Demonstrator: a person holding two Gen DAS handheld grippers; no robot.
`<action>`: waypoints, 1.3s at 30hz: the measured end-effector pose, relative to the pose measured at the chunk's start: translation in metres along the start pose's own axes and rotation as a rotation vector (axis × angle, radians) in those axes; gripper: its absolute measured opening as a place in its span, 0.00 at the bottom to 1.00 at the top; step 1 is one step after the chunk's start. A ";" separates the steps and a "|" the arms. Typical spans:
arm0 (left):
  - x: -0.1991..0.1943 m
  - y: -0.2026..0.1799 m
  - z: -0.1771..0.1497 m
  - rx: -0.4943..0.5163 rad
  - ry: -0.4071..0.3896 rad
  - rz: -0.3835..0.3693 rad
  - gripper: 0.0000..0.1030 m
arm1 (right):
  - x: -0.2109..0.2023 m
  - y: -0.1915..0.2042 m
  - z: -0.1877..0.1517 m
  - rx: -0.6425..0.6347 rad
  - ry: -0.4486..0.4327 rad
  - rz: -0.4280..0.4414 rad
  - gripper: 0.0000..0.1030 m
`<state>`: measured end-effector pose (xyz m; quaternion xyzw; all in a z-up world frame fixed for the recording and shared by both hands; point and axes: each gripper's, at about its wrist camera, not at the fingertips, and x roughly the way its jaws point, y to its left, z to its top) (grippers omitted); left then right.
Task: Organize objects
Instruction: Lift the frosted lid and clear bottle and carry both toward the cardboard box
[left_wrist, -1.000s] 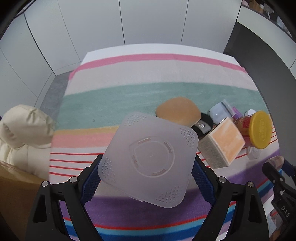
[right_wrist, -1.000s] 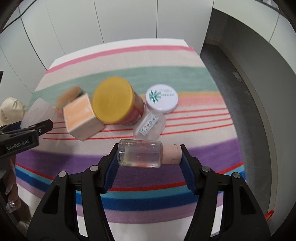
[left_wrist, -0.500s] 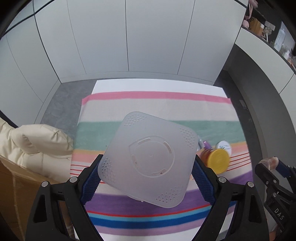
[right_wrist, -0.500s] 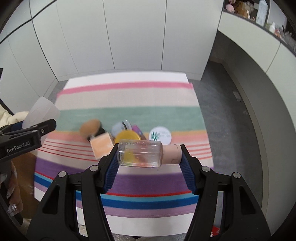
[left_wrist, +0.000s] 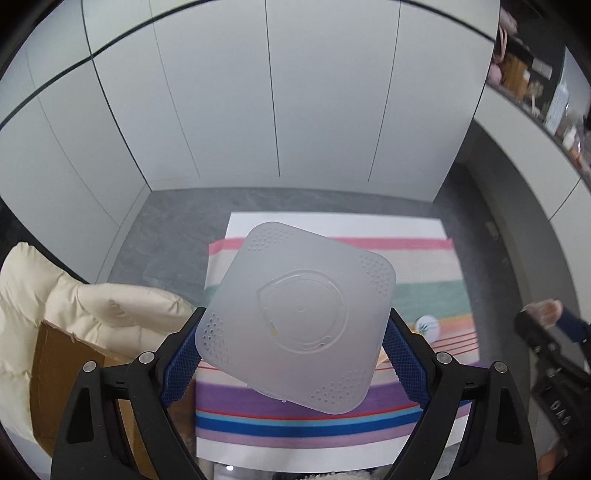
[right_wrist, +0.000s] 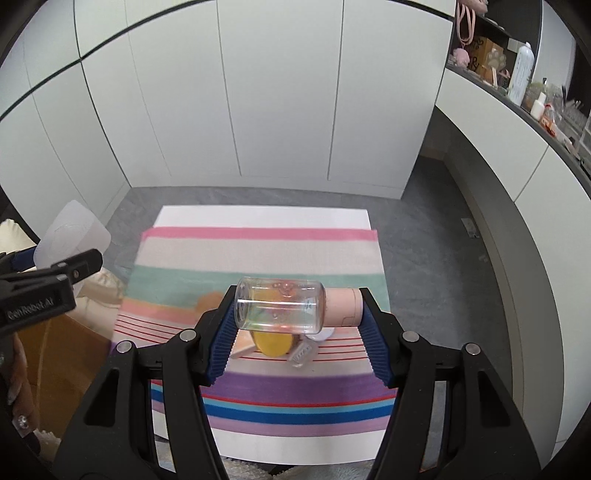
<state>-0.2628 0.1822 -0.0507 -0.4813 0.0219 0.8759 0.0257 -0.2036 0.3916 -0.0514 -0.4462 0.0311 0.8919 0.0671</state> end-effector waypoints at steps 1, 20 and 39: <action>-0.007 0.000 0.002 0.006 -0.011 0.005 0.88 | -0.006 0.002 0.003 -0.003 -0.004 0.010 0.62; -0.047 0.003 -0.011 0.014 -0.034 -0.002 0.88 | -0.044 0.002 0.001 0.016 -0.030 0.024 0.62; -0.101 0.015 -0.096 0.057 -0.081 -0.051 0.88 | -0.093 0.008 -0.076 -0.001 -0.059 0.030 0.62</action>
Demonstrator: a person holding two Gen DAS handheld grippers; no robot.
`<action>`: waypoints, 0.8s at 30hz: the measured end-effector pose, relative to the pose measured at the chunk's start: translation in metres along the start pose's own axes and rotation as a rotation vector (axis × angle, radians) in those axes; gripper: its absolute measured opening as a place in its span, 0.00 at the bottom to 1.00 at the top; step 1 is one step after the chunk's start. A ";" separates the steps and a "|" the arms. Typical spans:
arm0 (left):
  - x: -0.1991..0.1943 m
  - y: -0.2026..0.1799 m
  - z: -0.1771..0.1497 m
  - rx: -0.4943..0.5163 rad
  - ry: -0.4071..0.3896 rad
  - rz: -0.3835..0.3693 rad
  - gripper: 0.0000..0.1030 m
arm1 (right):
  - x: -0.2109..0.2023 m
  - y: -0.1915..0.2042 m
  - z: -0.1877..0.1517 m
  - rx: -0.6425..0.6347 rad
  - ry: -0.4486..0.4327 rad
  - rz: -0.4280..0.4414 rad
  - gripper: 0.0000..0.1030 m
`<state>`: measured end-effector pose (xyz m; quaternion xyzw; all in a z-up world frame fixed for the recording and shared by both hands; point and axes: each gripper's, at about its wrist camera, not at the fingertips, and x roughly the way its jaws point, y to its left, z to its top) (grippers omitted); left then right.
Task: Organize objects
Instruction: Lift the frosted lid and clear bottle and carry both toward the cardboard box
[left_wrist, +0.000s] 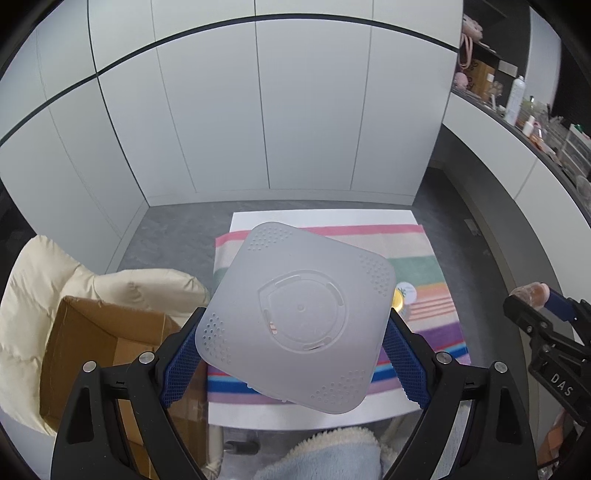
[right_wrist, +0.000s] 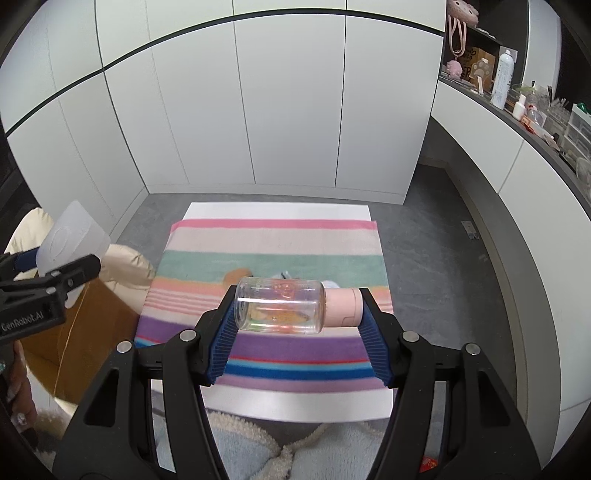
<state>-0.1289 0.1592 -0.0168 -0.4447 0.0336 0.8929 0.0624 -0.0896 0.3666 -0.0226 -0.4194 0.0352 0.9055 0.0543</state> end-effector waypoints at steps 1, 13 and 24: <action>-0.003 0.000 -0.005 0.003 -0.003 -0.001 0.88 | -0.003 0.000 -0.007 -0.003 0.001 0.000 0.62; -0.035 0.005 -0.077 0.053 0.039 -0.025 0.88 | -0.025 -0.009 -0.098 0.031 0.076 0.032 0.62; -0.035 0.035 -0.100 0.017 0.068 -0.012 0.88 | -0.032 -0.005 -0.111 0.042 0.079 0.029 0.62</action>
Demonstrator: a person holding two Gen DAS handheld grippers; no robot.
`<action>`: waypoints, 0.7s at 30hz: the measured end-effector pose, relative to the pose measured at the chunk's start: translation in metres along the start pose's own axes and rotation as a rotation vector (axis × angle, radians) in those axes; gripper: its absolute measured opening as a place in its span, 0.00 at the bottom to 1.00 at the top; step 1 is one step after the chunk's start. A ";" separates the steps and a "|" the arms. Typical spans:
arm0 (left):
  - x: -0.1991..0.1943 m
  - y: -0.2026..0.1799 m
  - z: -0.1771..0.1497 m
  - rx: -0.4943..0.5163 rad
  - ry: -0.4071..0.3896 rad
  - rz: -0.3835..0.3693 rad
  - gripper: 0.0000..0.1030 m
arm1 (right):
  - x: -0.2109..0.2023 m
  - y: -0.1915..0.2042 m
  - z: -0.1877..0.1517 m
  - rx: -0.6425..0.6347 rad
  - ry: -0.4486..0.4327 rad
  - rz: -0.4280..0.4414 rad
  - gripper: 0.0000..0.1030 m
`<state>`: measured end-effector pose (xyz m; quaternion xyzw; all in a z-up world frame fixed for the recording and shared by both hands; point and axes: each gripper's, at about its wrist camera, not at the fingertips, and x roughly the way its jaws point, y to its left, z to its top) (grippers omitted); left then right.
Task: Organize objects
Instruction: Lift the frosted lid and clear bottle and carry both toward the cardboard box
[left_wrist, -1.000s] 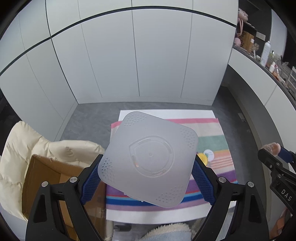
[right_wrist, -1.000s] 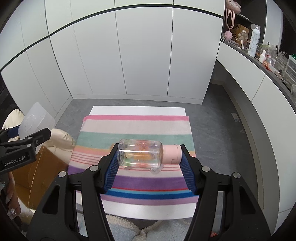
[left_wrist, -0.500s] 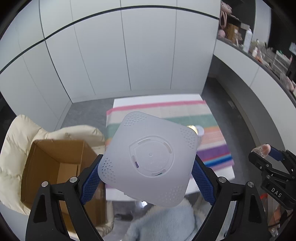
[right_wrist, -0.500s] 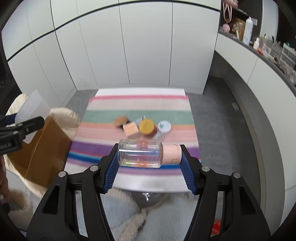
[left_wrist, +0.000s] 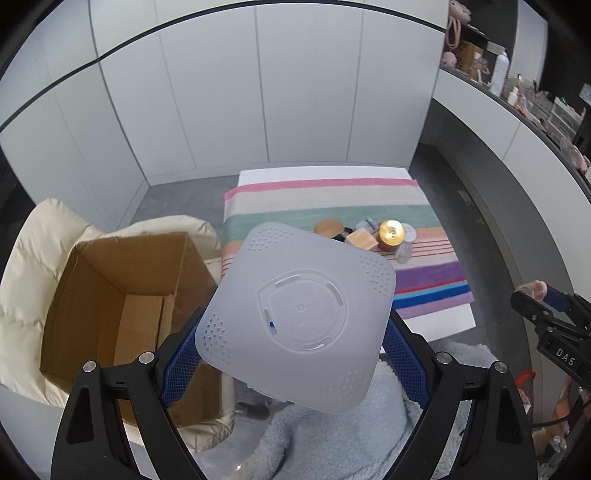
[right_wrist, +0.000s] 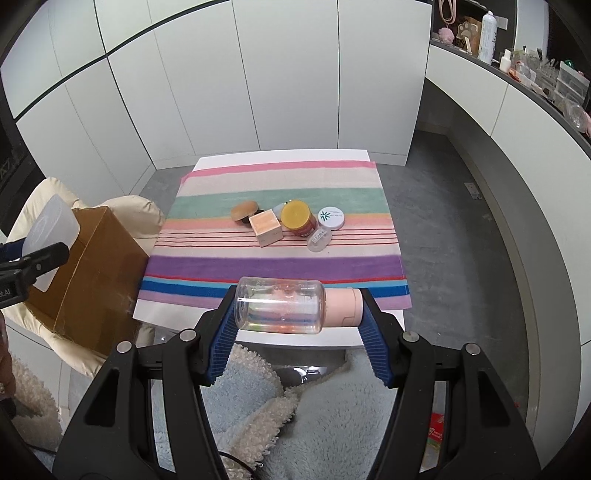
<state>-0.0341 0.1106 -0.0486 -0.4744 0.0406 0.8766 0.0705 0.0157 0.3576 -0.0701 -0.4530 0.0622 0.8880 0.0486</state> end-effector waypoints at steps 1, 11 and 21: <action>0.001 0.005 -0.001 -0.009 0.001 0.004 0.88 | -0.001 0.002 0.001 -0.004 -0.001 -0.002 0.62; 0.003 0.032 -0.004 -0.075 0.004 0.017 0.88 | -0.003 0.037 0.003 -0.087 0.002 0.021 0.62; 0.000 0.036 -0.008 -0.065 -0.016 0.026 0.88 | -0.008 0.061 0.002 -0.139 -0.003 0.047 0.62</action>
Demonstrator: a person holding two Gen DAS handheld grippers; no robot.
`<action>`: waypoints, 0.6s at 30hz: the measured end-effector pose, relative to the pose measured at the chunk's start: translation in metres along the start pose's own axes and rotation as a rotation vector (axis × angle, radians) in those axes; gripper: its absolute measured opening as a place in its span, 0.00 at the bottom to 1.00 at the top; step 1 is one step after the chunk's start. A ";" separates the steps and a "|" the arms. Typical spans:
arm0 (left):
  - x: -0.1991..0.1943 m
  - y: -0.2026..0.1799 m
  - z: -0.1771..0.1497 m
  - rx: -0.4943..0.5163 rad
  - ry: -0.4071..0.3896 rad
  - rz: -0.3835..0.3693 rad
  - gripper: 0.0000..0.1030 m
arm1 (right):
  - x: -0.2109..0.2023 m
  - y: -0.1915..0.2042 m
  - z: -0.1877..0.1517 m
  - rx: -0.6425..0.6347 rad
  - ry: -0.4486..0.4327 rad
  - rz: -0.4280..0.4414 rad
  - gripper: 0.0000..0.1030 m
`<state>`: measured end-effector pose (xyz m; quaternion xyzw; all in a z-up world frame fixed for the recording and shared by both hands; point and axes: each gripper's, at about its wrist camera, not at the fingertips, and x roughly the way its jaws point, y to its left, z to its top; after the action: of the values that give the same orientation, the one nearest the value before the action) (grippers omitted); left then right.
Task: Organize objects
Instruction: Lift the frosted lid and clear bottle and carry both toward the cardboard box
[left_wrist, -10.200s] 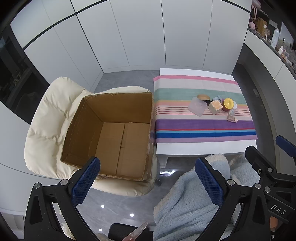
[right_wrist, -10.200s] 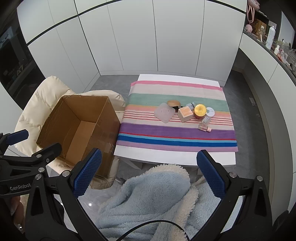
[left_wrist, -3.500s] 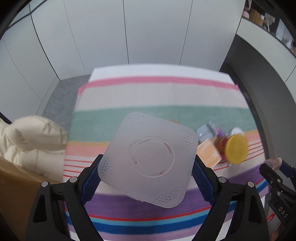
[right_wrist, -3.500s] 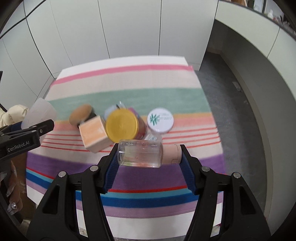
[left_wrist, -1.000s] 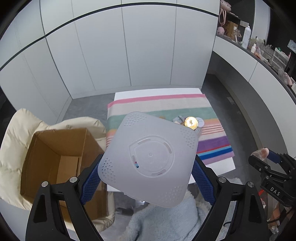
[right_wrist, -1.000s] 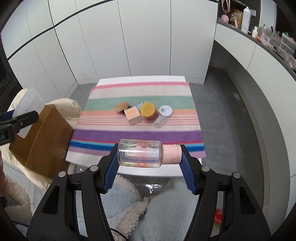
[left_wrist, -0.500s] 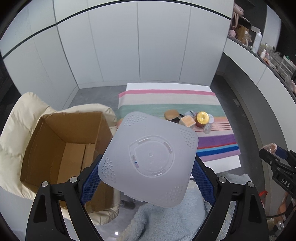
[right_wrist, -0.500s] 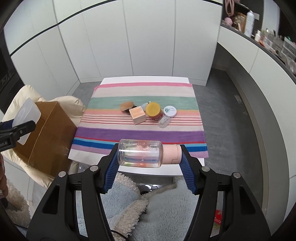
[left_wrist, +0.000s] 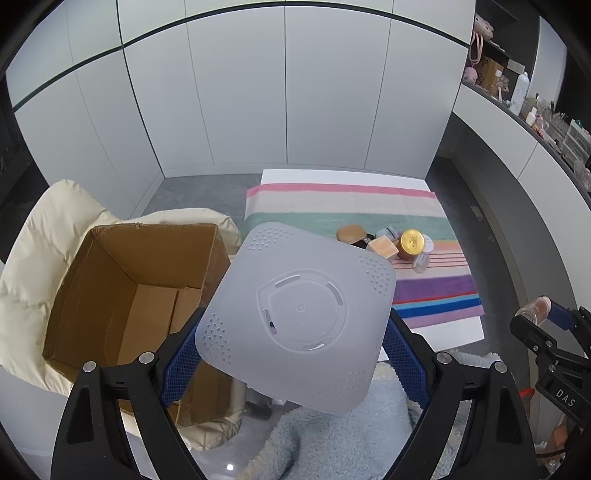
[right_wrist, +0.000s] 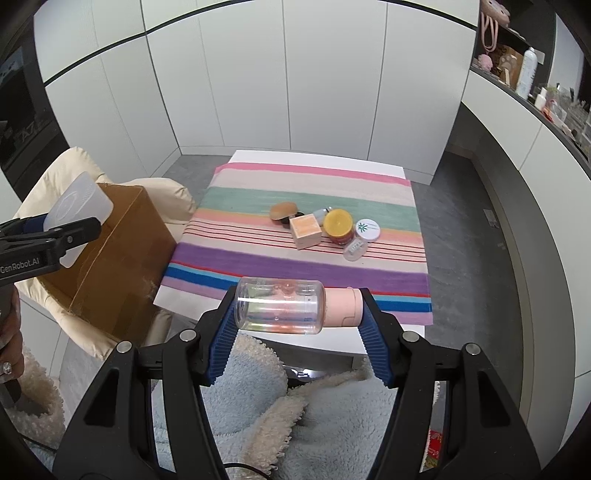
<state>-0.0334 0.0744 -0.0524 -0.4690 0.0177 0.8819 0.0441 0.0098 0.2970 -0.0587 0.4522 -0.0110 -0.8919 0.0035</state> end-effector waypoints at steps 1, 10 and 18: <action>0.000 0.001 -0.001 0.002 0.001 0.005 0.88 | 0.000 0.003 0.000 -0.006 0.000 0.001 0.62; -0.002 0.040 -0.017 -0.059 0.018 0.051 0.88 | 0.003 0.030 0.006 -0.050 -0.004 0.041 0.62; -0.010 0.098 -0.039 -0.157 0.022 0.119 0.88 | 0.012 0.092 0.015 -0.162 0.006 0.129 0.62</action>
<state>-0.0044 -0.0270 -0.0671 -0.4788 -0.0233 0.8764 -0.0456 -0.0100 0.2049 -0.0574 0.4516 0.0323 -0.8863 0.0973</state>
